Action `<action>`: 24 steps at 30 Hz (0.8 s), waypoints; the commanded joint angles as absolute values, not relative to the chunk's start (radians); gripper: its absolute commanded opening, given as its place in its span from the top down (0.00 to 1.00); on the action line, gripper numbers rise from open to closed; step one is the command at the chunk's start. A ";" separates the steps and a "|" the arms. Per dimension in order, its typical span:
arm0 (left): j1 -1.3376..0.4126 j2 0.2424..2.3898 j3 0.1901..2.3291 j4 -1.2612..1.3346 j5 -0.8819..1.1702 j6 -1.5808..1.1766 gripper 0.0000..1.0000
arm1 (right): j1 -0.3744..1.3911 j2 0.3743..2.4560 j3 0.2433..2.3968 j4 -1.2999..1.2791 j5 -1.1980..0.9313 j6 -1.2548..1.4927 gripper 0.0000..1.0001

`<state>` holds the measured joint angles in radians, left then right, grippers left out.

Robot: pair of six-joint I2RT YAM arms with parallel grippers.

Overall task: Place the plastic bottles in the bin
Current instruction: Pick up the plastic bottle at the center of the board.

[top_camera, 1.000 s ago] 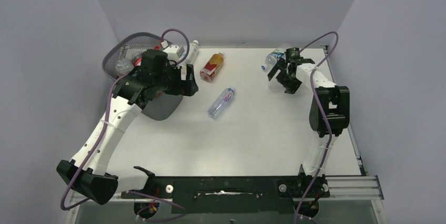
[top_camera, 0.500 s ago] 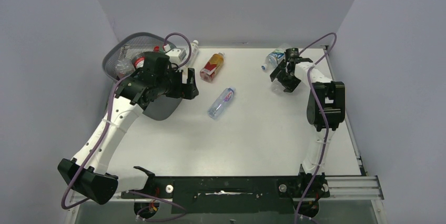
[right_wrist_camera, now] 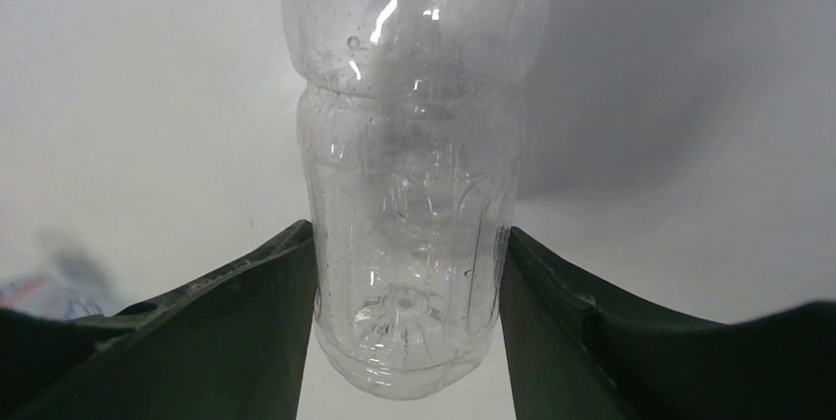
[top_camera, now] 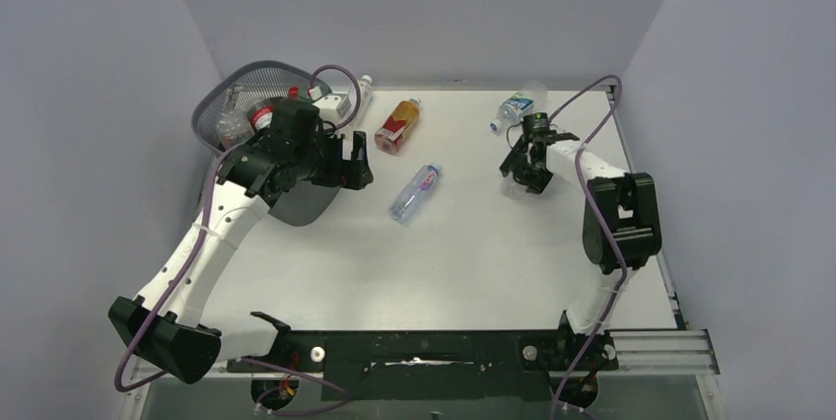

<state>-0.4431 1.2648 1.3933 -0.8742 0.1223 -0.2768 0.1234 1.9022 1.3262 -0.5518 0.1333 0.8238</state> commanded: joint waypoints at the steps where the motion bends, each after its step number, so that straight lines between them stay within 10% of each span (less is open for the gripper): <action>1: -0.449 1.249 1.378 -0.866 0.150 -0.276 0.14 | 0.249 1.686 1.166 -0.496 0.207 0.844 0.48; 24: -0.469 1.199 1.241 -0.470 0.526 -0.649 0.14 | 0.726 1.008 0.950 -0.673 0.285 0.933 0.44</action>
<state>-0.4538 1.2499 1.2789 -0.6739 0.4171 -0.5232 0.7227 1.0756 0.9253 -0.6594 0.2657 0.9577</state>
